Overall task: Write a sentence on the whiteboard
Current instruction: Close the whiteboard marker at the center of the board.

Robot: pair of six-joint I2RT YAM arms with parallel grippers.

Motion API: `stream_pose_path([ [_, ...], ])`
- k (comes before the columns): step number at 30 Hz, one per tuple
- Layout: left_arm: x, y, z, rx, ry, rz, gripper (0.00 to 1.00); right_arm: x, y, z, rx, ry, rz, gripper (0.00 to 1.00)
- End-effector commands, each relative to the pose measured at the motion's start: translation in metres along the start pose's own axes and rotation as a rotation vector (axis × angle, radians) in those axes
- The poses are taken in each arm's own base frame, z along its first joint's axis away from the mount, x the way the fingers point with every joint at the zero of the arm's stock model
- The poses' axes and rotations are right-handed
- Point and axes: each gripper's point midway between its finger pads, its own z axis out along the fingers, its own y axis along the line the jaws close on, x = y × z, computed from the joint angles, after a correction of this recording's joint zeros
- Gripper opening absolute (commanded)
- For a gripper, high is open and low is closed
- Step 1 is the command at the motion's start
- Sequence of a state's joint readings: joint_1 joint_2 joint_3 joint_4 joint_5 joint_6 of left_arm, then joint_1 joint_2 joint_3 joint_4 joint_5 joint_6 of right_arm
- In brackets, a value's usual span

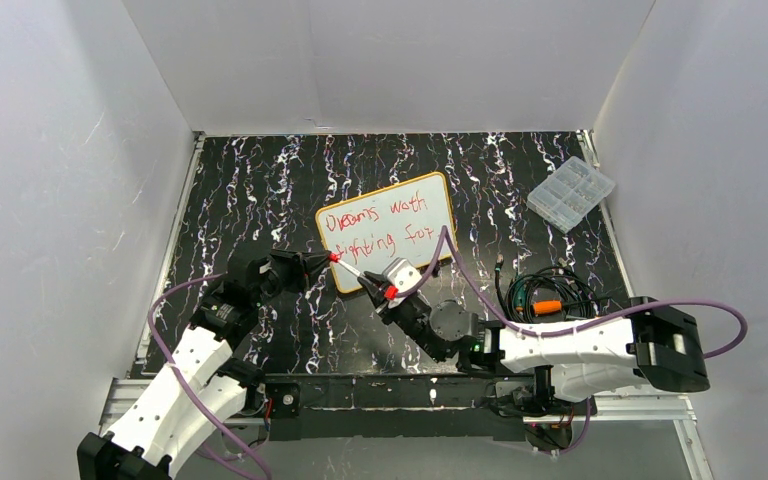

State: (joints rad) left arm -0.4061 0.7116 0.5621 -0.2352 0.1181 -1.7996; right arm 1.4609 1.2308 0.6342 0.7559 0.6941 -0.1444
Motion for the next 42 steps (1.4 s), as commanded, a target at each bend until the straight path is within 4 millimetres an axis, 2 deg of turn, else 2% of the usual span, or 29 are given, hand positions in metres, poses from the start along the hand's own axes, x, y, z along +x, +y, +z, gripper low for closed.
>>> stream_pose_path([
  [1,0.004,-0.003,-0.004,0.014,0.024,0.005,0.00,-0.028,-0.002,0.009,0.040,-0.076,0.028,0.01],
  [12,0.005,-0.002,-0.005,0.020,0.029,0.004,0.00,-0.035,0.001,0.018,0.048,-0.111,0.010,0.01],
  [19,0.007,-0.004,-0.005,0.034,0.042,0.006,0.00,-0.018,0.006,0.028,0.053,-0.087,-0.024,0.01],
  [42,0.015,-0.021,-0.018,0.100,0.068,0.044,0.00,0.014,0.008,0.066,0.050,-0.042,-0.048,0.01],
])
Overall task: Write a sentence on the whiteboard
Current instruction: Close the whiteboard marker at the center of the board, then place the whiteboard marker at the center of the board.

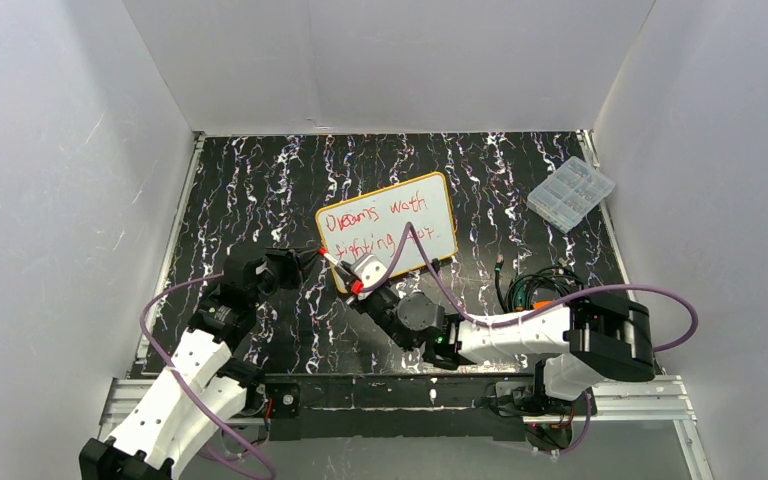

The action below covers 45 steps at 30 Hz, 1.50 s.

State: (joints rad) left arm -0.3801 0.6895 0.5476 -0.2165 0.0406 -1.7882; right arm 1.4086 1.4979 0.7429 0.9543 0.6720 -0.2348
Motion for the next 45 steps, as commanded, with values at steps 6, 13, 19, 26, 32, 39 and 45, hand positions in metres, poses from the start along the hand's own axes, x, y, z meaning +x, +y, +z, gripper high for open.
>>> stream_pose_path([
  [6,0.035,-0.015,-0.023,0.059,0.171,0.040,0.00,0.007,0.000,0.026,0.008,0.004,0.021,0.01],
  [13,0.038,-0.024,-0.030,0.089,0.182,0.054,0.00,0.024,0.002,0.037,0.003,0.035,0.024,0.01],
  [19,0.038,-0.025,-0.032,0.099,0.185,0.059,0.00,0.033,0.001,0.048,0.013,0.056,0.031,0.01],
  [26,0.033,-0.021,-0.033,0.089,0.159,0.068,0.00,0.029,0.002,0.052,-0.013,0.048,0.052,0.01],
  [32,0.015,0.002,-0.020,0.052,0.080,0.023,0.00,0.011,0.014,0.026,-0.134,0.045,0.073,0.07],
  [39,-0.012,-0.011,-0.019,0.084,-0.070,0.032,0.00,0.014,0.031,-0.036,-0.265,0.137,0.074,0.52],
  [45,-0.035,-0.012,-0.024,0.072,-0.186,0.128,0.00,-0.001,-0.005,-0.074,-0.203,0.154,0.156,0.78],
])
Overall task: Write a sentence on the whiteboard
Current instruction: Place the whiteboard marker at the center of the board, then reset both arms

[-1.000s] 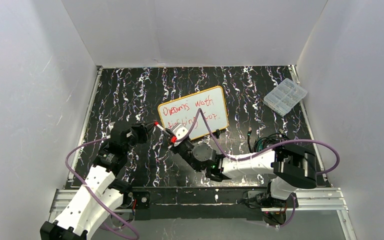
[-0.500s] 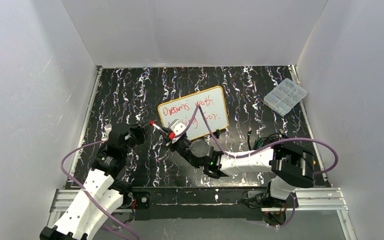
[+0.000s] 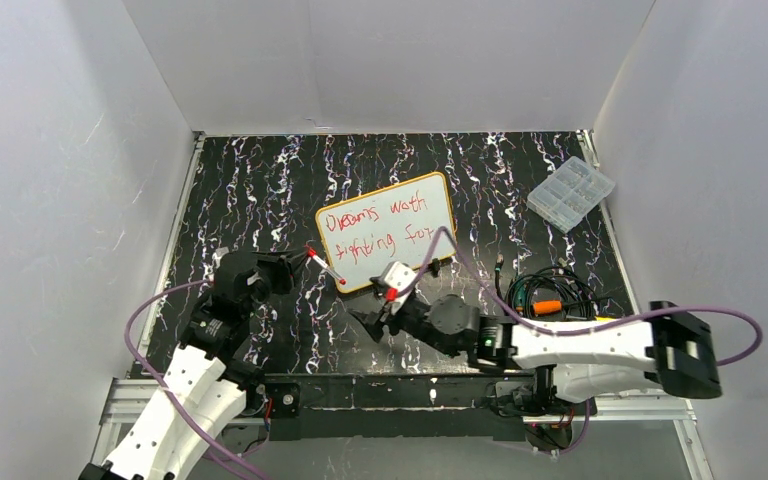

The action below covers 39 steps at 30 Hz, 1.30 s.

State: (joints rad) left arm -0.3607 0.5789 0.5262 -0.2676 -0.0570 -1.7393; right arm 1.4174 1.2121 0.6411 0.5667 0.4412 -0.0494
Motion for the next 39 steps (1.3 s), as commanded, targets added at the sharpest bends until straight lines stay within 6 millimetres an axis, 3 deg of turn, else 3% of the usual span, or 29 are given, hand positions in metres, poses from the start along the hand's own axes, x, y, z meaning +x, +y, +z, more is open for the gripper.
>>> stream_pose_path([
  [1,-0.019,-0.009,-0.009,0.008,-0.100,0.127,0.00,-0.014,-0.024,-0.029,0.084,-0.010,0.080,0.83],
  [6,-0.042,0.020,-0.006,-0.134,-0.186,0.435,0.00,-0.020,-0.067,-0.045,0.232,0.026,0.062,0.98],
  [11,-0.058,0.026,0.003,-0.234,-0.198,0.788,0.00,-0.012,-0.131,-0.057,0.410,0.127,0.126,0.99],
  [13,-0.060,0.026,0.011,-0.267,-0.163,0.928,0.00,-0.006,-0.166,-0.067,0.506,0.146,0.174,0.99],
  [18,-0.065,0.033,0.043,-0.340,-0.106,1.105,0.06,0.015,-0.221,-0.084,0.596,0.206,0.303,0.99],
  [25,-0.076,0.047,0.080,-0.401,-0.094,1.196,0.13,0.040,-0.275,-0.107,0.691,0.236,0.463,0.99],
  [26,-0.075,0.050,0.083,-0.407,-0.080,1.198,0.16,0.042,-0.286,-0.114,0.728,0.235,0.473,0.99],
  [30,-0.076,0.049,0.087,-0.430,-0.068,1.207,0.43,0.042,-0.316,-0.138,0.847,0.236,0.497,0.99],
  [34,-0.085,0.025,0.072,-0.412,-0.137,1.223,0.93,0.033,-0.331,-0.158,0.924,0.231,0.472,0.99],
  [35,-0.087,0.016,0.066,-0.398,-0.163,1.232,0.98,0.028,-0.333,-0.162,0.943,0.224,0.460,0.99],
  [39,-0.087,-0.036,0.037,-0.274,-0.235,1.331,0.98,0.011,-0.338,-0.176,0.998,0.207,0.414,0.99],
])
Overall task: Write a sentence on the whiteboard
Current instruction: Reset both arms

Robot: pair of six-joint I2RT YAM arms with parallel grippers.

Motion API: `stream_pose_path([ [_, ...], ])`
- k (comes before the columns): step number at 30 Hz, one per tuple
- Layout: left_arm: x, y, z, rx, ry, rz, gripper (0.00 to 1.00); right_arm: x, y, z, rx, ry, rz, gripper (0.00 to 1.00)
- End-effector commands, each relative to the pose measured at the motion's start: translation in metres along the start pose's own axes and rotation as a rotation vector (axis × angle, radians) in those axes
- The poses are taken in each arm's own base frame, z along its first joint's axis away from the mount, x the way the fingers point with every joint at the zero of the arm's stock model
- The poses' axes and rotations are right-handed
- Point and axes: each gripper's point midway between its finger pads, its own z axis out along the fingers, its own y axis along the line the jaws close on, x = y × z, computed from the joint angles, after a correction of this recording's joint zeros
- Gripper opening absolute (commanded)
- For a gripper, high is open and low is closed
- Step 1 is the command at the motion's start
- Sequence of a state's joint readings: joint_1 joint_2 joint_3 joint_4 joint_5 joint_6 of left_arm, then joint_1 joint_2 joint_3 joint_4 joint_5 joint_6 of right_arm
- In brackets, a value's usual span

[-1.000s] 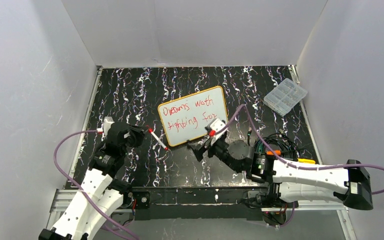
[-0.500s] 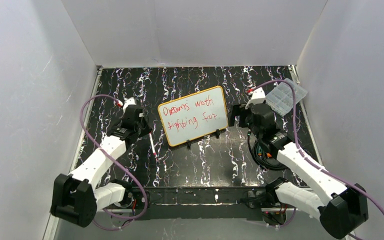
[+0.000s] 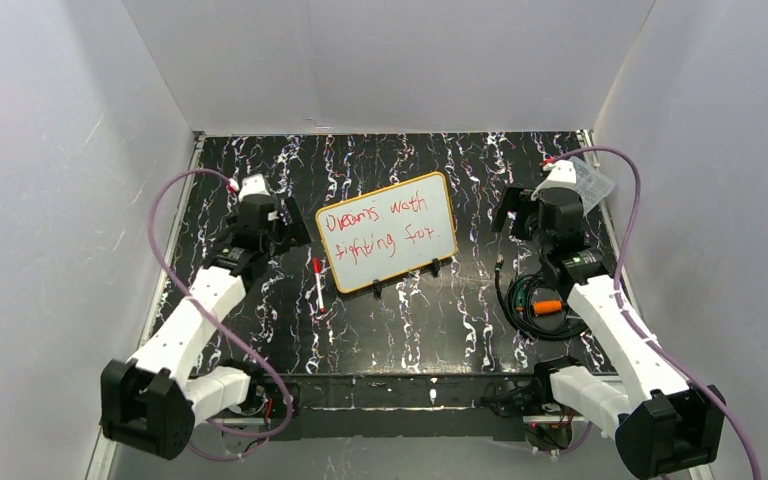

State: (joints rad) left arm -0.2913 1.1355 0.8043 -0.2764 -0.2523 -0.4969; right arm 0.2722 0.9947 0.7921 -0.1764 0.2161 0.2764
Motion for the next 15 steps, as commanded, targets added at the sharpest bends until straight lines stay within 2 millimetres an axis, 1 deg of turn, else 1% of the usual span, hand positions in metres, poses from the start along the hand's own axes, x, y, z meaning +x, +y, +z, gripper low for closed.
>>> stream_pose_path([
  [1,-0.069,0.000,-0.054,0.024,-0.212,0.087,0.98,-0.046,-0.006,-0.022,0.044,-0.125,-0.023,0.99],
  [5,-0.097,0.005,-0.089,0.023,-0.316,0.156,0.98,-0.064,-0.015,-0.035,0.083,-0.199,-0.057,0.99],
  [8,-0.108,0.011,-0.108,0.023,-0.405,0.190,0.98,-0.071,-0.019,-0.044,0.094,-0.250,-0.062,0.99],
  [12,-0.102,0.019,-0.111,0.026,-0.476,0.219,0.98,-0.070,-0.023,-0.049,0.102,-0.298,-0.069,0.99],
  [15,-0.099,0.022,-0.110,0.020,-0.469,0.222,0.98,-0.073,-0.025,-0.054,0.103,-0.321,-0.071,0.99],
])
